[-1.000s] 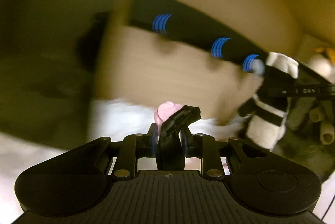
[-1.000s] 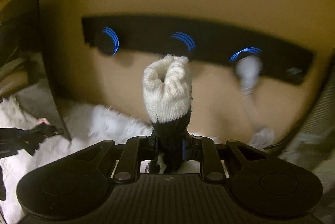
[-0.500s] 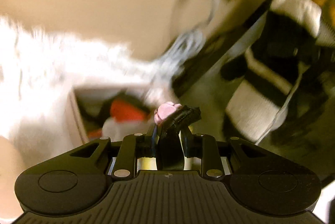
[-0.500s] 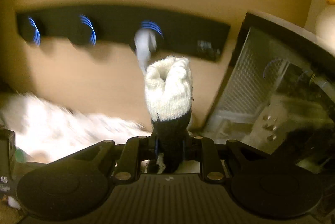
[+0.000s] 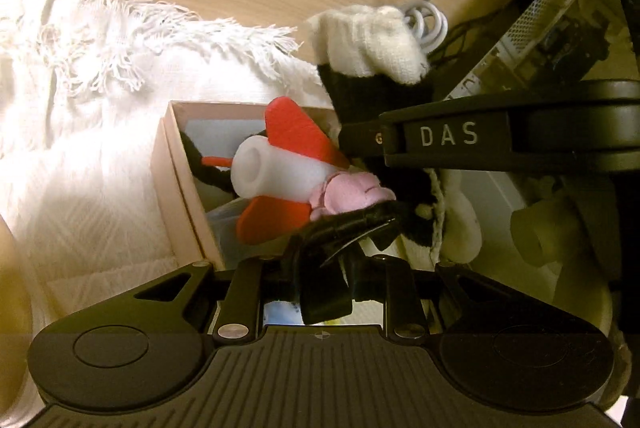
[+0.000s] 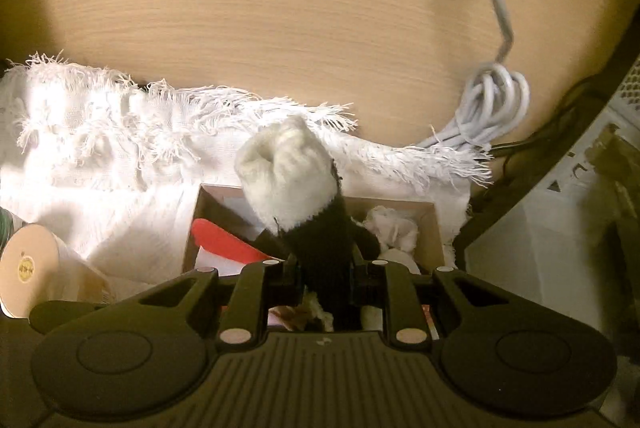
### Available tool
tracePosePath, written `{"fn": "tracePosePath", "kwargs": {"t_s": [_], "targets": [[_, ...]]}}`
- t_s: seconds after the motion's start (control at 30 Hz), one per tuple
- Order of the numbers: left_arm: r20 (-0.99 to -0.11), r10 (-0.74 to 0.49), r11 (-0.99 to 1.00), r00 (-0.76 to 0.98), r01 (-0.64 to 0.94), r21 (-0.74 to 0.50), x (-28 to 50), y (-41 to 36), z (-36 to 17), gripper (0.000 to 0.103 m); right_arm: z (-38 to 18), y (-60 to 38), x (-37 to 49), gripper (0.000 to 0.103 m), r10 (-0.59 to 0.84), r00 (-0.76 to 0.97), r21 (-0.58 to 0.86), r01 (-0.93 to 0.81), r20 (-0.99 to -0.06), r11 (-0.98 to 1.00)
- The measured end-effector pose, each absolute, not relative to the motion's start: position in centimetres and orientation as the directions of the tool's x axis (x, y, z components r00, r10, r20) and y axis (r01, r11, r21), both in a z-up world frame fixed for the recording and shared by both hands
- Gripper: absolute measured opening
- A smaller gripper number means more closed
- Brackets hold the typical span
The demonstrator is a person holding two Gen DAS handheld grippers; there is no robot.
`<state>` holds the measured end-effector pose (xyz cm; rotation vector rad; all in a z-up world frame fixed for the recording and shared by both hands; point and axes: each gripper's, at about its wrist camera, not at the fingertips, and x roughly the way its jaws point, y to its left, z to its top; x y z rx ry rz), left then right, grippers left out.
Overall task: Organize soft objects
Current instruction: 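Carry both plush toys into the pink box and open both grippers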
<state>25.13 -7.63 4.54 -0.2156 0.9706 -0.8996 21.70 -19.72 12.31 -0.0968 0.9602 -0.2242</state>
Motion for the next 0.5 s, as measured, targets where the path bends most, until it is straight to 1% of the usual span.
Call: {"fn": "tracePosePath", "kwargs": {"t_s": [0.07, 0.13, 0.2, 0.27, 0.37, 0.43, 0.47, 0.5], "targets": [[-0.622, -0.744, 0.633, 0.244, 0.554, -0.54, 25.3, -7.5, 4.5, 0.026, 12.4, -19.9, 21.7, 0.026, -0.212, 0.557, -0.162, 0.139, -0.803, 0.977], [-0.623, -0.743, 0.634, 0.244, 0.553, -0.54, 25.0, -7.0, 4.7, 0.026, 13.1, -20.8, 21.1, 0.035, -0.161, 0.575, -0.102, 0.134, -0.802, 0.986], [-0.626, -0.742, 0.637, 0.241, 0.545, -0.545, 24.8, -6.9, 4.8, 0.027, 14.2, -21.2, 20.0, 0.057, -0.105, 0.597, -0.039, 0.122, -0.795, 0.992], [-0.624, -0.742, 0.639, 0.244, 0.539, -0.549, 24.4, -6.3, 5.3, 0.026, 15.5, -20.7, 18.4, 0.065, -0.046, 0.644, 0.017, 0.09, -0.764, 0.996], [-0.631, -0.732, 0.646, 0.256, 0.554, -0.525, 24.0, -6.0, 5.4, 0.027, 17.8, -21.1, 15.9, 0.066, -0.014, 0.724, 0.064, 0.08, -0.689, 0.995], [-0.632, -0.729, 0.65, 0.262, 0.555, -0.519, 23.8, -5.9, 5.6, 0.027, 18.0, -22.0, 15.0, 0.066, -0.06, 0.751, 0.061, 0.132, -0.657, 0.989], [-0.631, -0.728, 0.652, 0.268, 0.555, -0.516, 23.7, -5.7, 5.7, 0.027, 17.6, -22.4, 15.0, 0.063, -0.096, 0.744, 0.047, 0.168, -0.661, 0.985], [-0.633, -0.724, 0.656, 0.274, 0.558, -0.508, 23.5, -5.6, 5.9, 0.027, 16.6, -22.9, 15.3, 0.056, -0.125, 0.727, 0.037, 0.203, -0.676, 0.978]]}}
